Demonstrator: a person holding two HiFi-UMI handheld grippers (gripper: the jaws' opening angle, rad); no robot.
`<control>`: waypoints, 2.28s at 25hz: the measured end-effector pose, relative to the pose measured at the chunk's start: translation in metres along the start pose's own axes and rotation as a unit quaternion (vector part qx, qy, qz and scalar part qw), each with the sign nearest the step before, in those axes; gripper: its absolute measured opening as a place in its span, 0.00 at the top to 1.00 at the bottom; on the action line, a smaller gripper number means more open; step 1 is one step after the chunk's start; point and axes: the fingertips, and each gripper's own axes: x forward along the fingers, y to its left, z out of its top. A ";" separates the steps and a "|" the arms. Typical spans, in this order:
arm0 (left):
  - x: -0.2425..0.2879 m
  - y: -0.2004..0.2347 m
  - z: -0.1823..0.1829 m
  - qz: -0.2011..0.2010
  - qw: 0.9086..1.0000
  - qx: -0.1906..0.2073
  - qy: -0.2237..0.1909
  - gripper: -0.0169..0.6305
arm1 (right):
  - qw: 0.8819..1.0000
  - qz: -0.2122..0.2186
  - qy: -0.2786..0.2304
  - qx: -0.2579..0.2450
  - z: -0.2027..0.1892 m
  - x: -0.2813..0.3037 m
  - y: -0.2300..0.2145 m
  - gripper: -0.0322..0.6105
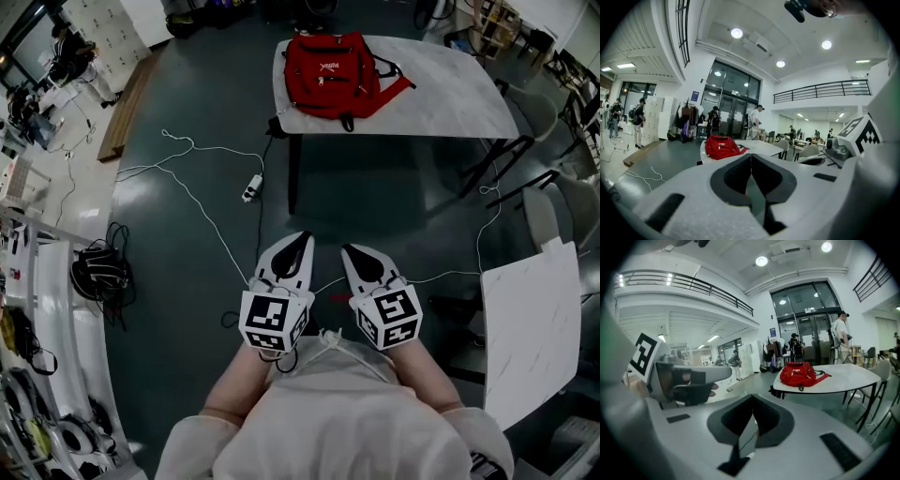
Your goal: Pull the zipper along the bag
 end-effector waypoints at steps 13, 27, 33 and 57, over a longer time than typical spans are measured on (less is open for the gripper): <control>0.135 0.170 0.029 -0.055 0.998 -0.024 0.028 0.94 | 0.996 -0.071 0.042 0.029 0.057 0.186 -0.049 0.91; 0.206 0.280 0.043 -0.086 0.993 -0.022 0.082 0.94 | 0.993 -0.076 0.073 0.050 0.106 0.320 -0.069 0.91; 0.257 0.306 0.031 -0.062 0.992 -0.029 0.105 0.94 | 0.991 -0.064 0.088 0.074 0.105 0.363 -0.116 0.91; 0.413 0.353 -0.061 0.034 0.966 -0.096 0.237 0.94 | 0.966 0.027 0.247 0.072 0.048 0.485 -0.272 0.91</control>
